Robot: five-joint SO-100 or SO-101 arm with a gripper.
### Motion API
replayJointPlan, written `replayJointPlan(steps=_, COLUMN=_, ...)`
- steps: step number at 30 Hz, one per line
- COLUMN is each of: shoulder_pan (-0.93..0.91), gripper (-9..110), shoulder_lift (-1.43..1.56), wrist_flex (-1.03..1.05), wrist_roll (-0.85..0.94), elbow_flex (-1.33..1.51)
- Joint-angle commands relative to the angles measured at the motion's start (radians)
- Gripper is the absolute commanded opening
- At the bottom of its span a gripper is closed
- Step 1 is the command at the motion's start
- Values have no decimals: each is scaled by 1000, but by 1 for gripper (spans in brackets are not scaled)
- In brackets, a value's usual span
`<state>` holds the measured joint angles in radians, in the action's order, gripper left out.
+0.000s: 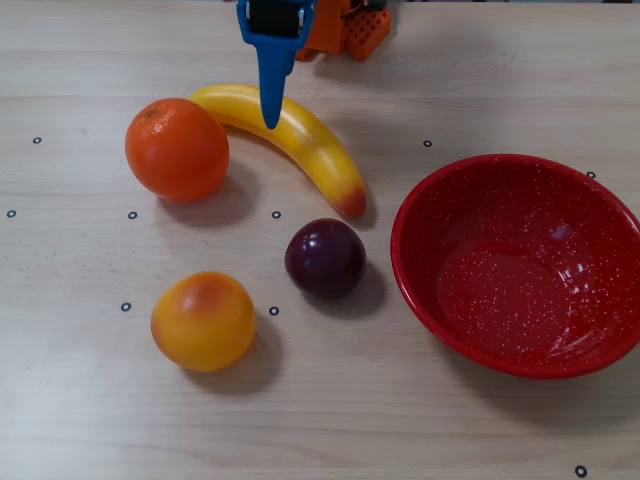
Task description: Put banana in the red bowl.
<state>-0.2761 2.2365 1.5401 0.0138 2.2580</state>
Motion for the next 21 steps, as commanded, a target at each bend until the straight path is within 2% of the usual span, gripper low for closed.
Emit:
replayJointPlan(steps=1, shoulder_pan=25, gripper=33, shoulder_lift=-6, wrist_flex=18, wrist_roll=-48, elbow_flex=-109)
replayJointPlan(steps=21, shoulder_pan=91, gripper=36, shoulder_lift=-255, wrist_flex=80, wrist_roll=-153, elbow_flex=-212)
